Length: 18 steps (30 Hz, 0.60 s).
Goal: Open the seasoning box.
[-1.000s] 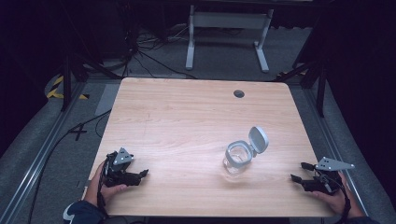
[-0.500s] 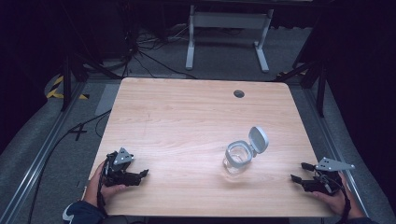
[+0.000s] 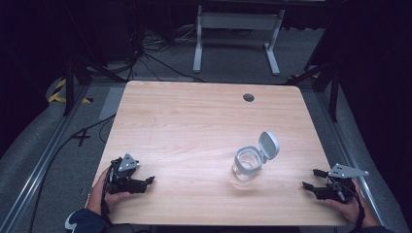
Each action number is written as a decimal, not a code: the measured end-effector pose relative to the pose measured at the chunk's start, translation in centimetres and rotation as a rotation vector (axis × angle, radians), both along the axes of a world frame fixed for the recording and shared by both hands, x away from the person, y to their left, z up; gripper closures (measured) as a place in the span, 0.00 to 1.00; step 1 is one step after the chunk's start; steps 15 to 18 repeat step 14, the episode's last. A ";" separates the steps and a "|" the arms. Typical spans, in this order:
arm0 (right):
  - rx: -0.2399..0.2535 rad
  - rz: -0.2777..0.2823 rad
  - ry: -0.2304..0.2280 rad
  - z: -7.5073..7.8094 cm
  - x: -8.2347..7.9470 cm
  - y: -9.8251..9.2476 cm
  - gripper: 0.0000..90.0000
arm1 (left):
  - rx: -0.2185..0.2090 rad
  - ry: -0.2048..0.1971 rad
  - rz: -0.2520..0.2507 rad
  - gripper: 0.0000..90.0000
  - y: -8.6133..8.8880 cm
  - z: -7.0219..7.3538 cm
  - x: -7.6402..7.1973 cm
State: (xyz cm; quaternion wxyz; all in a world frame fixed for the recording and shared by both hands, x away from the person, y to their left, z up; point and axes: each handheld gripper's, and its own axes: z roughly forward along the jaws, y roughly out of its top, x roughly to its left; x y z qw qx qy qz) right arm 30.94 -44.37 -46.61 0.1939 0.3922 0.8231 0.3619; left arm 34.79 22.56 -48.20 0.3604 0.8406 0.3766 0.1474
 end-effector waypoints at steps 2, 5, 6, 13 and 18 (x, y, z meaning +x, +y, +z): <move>0.000 0.000 0.000 0.0 0.0 0.0 0.30 | 0.000 0.001 0.001 0.16 0.0 0.0 0.0; 0.000 0.000 0.000 0.0 0.0 0.0 0.30 | -0.001 0.000 0.000 0.16 0.0 0.0 0.0; 0.000 0.001 0.000 0.0 0.0 0.0 0.30 | 0.000 0.000 0.000 0.16 0.0 0.0 0.0; 0.004 0.000 0.000 0.0 0.0 0.0 0.30 | 0.001 0.002 -0.001 0.16 0.0 0.0 0.0; 0.004 0.000 -0.001 0.0 0.0 0.0 0.30 | -0.002 0.001 0.001 0.16 0.0 0.0 0.0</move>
